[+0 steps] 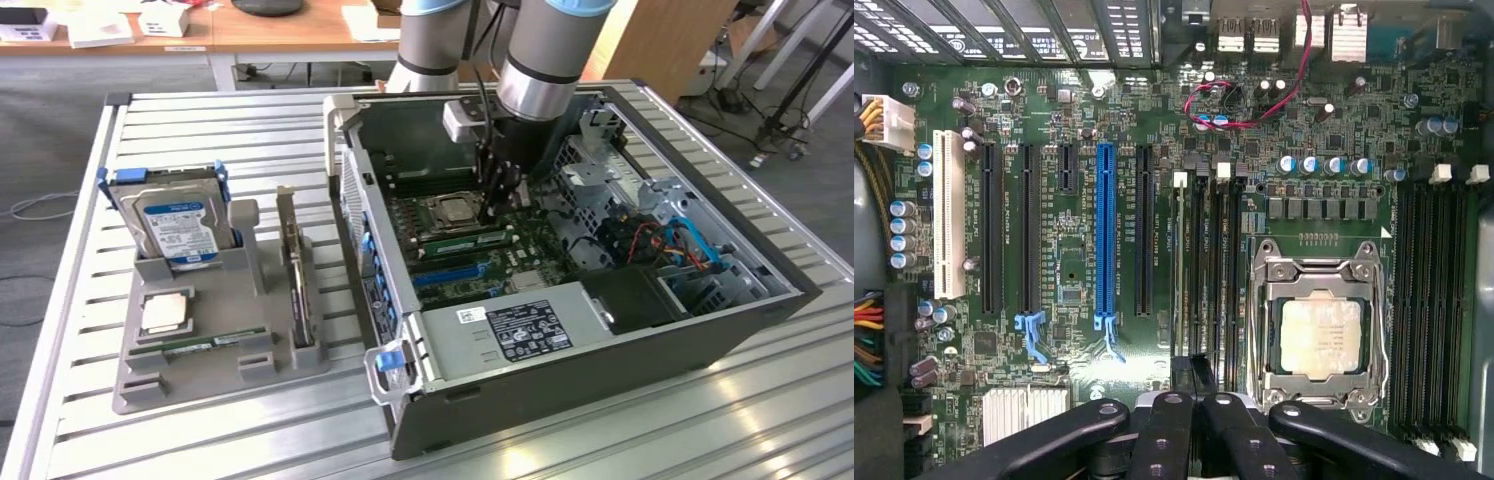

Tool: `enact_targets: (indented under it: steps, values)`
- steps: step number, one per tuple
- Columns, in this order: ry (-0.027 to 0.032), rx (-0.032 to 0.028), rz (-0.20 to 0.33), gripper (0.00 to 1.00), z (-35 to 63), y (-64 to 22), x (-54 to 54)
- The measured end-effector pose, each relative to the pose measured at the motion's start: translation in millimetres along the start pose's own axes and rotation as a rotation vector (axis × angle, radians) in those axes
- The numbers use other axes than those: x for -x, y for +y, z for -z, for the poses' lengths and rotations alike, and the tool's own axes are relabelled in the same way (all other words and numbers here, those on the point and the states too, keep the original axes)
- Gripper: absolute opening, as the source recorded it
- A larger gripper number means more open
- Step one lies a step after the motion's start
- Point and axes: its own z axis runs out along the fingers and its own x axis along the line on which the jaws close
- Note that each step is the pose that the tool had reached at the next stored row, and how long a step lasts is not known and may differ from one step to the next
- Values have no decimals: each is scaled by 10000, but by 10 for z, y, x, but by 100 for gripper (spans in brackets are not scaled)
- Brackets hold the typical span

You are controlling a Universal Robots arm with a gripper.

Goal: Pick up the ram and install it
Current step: 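Press down the ram until it locks into place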

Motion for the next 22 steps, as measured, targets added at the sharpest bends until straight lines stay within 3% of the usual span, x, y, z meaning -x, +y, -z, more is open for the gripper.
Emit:
enact_targets:
  steps: [22]
  values:
    - [-6,-2,0,11,-114,-11,-1]
